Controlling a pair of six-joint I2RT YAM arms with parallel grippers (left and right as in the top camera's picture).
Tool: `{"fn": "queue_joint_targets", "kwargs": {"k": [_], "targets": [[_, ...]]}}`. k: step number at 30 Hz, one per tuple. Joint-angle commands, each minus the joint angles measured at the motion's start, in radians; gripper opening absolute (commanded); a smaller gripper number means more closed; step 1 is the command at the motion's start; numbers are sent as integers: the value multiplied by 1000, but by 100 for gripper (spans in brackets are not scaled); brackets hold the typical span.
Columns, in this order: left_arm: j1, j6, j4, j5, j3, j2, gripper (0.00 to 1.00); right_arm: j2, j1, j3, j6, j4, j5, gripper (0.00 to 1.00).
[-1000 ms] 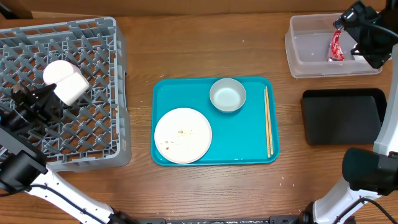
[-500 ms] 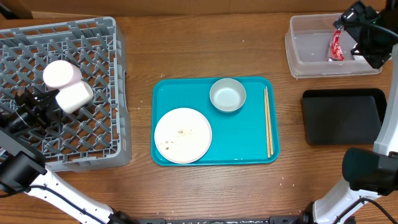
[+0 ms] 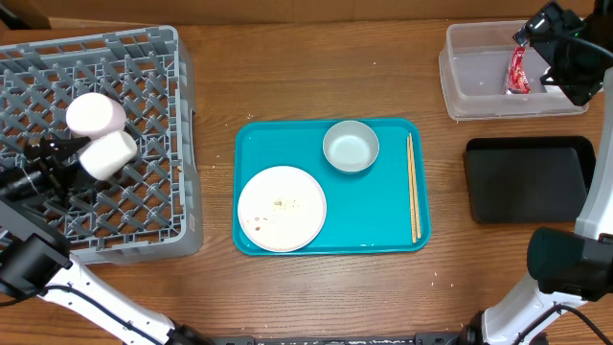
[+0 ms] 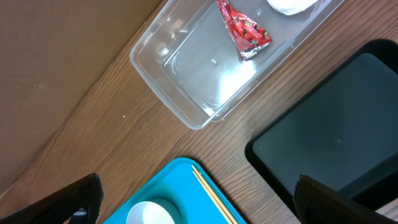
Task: Sort waste into correct bins and load items into the dishwasher
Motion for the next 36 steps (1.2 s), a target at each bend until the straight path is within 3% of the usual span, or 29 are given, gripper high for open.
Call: {"fn": "queue_joint_targets", "kwargs": {"k": [1,9,15,21,25,31,36], "targets": [[6,-123,7,-175,129,-43,46,-1,-2,9,4,3,-1,100],[1,-304,7,-467,359,-114,42,-1,-2,9,4,3,-1,100],[-14,-357,26,-521,392,-217,22,-1,-2,9,4,3,0,100],[-117,-313,38,-600,392,-318,4,-1,-2,9,4,3,-1,100],[-293,-303,25,-903,391,-335,4,-1,-2,9,4,3,0,100],[-509,-426,49,-1305,374,-289,4,-1,-2,9,4,3,-1,100],[-575,-484,31,-1448,369,-240,4,-1,-2,9,4,3,0,100]]}}
